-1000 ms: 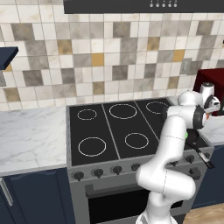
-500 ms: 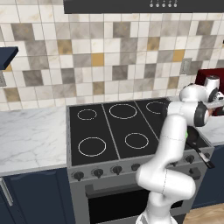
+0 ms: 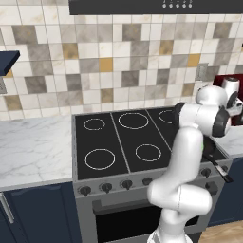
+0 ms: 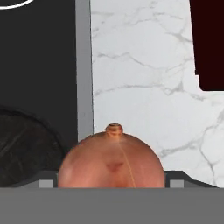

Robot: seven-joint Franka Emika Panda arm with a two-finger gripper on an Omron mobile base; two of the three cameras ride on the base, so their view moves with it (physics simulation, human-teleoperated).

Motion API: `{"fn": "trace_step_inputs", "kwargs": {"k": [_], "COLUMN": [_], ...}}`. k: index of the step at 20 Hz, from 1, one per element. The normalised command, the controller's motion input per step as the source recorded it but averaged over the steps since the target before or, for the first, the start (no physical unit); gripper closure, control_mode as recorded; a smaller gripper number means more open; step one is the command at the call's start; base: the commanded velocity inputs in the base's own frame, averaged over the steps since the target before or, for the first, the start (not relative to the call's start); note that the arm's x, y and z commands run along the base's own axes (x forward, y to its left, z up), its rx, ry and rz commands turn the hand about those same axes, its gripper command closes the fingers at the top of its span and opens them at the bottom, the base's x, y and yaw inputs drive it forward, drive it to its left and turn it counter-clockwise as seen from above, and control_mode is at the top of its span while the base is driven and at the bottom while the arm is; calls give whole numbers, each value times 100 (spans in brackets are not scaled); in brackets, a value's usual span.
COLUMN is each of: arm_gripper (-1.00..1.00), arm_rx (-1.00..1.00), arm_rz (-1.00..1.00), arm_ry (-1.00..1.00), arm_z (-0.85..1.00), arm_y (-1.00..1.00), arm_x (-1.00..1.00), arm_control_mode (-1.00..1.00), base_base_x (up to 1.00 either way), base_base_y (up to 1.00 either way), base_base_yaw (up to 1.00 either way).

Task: Put the corn and onion in the pan. Then turn on the front right burner and set the heat to medium.

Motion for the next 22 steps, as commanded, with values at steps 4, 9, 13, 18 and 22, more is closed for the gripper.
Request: {"fn": "trace_step_inputs", "kwargs": {"k": [4, 9, 13, 18, 22], "arm_gripper": [100, 100, 100, 100, 100], "arm_rx": [0, 3, 4, 0, 0], "arm_rz": [28, 27, 9, -5, -4], "arm_ry": [2, 1, 0, 0, 0], "arm_z": [3, 16, 1, 0, -11], "arm_y": [69, 58, 31, 0, 0], "arm_x": [-69, -36, -8, 21, 0], "arm_control_mode": [-100, -100, -100, -100, -100], "base_base_x": [0, 0, 0, 0, 0], "base_base_y": [0, 0, 0, 0, 0], "base_base_yaw": [0, 0, 0, 0, 0]}}
